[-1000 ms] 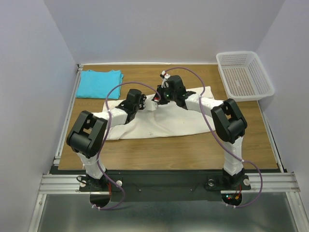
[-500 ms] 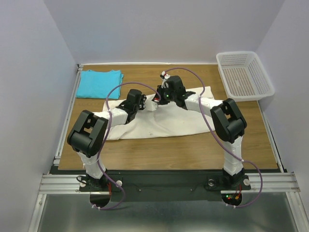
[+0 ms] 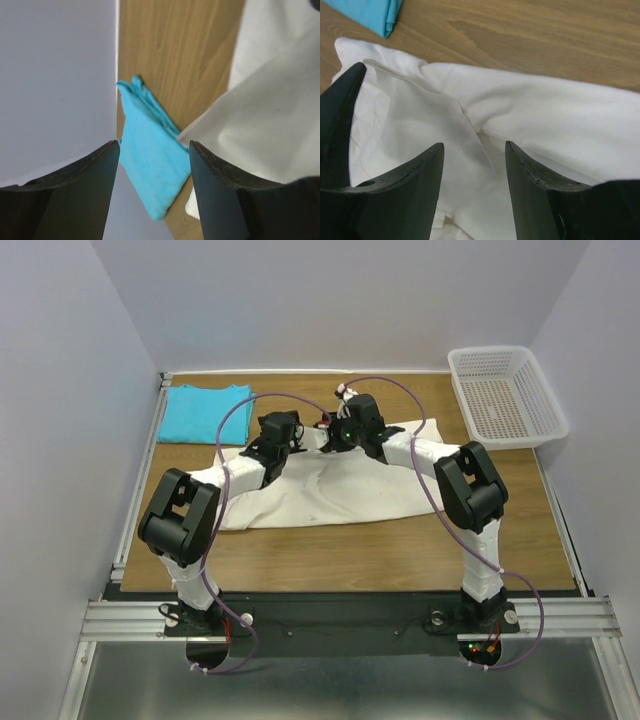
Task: Fold and stack the t-shirts
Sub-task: Fold the tshirt
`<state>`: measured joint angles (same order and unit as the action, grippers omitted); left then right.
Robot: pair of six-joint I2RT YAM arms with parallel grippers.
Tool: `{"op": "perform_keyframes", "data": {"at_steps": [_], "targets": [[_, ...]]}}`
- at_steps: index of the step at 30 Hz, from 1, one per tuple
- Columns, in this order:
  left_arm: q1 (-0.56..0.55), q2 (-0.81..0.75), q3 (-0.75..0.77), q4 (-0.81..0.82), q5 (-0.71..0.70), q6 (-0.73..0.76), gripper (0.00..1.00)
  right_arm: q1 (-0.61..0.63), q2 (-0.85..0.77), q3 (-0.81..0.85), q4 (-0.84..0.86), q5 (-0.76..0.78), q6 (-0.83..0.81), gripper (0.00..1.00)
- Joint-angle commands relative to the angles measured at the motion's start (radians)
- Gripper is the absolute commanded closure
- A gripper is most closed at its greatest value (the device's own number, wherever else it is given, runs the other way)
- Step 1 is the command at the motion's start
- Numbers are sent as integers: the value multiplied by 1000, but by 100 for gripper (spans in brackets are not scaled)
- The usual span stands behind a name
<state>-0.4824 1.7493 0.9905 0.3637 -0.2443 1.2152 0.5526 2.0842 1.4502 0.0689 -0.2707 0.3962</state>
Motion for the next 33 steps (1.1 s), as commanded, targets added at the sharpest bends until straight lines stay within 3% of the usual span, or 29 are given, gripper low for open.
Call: {"op": "perform_keyframes", "data": {"at_steps": [1, 3, 4, 5, 6, 7, 8, 12, 15, 20, 27, 33], "targets": [[-1, -118, 71, 55, -148, -174, 29, 10, -73, 65, 20, 62, -111, 39], [2, -178, 91, 9, -212, -280, 27, -5, -98, 68, -7, 21, -221, 34], [8, -206, 99, -26, -225, -413, 26, -25, -131, 55, -29, -25, -262, 32], [13, -232, 108, -61, -237, -495, 23, -25, -151, 55, -49, -109, -314, 32], [22, -290, 118, -131, -287, -696, 15, -57, -198, 32, -66, -277, -386, 32], [22, -319, 129, -182, -320, -698, 11, -75, -199, 13, -75, -353, -443, 32], [39, -374, 169, -338, -334, -911, 4, -103, -254, -8, -152, -481, -523, 31], [146, -508, 206, -679, -92, -1395, 5, -137, -392, -72, -440, -520, -763, 31], [212, -615, 95, -745, 29, -1599, 5, -178, -520, -174, -540, -445, -827, 31], [330, -777, -33, -836, 178, -1776, 10, -296, -660, -345, -656, -358, -861, 31], [389, -644, -95, -1017, 97, -1852, 11, -505, -754, -453, -742, -300, -879, 31], [398, -600, -131, -1008, 102, -1807, 12, -635, -733, -491, -762, -277, -902, 31]]}}
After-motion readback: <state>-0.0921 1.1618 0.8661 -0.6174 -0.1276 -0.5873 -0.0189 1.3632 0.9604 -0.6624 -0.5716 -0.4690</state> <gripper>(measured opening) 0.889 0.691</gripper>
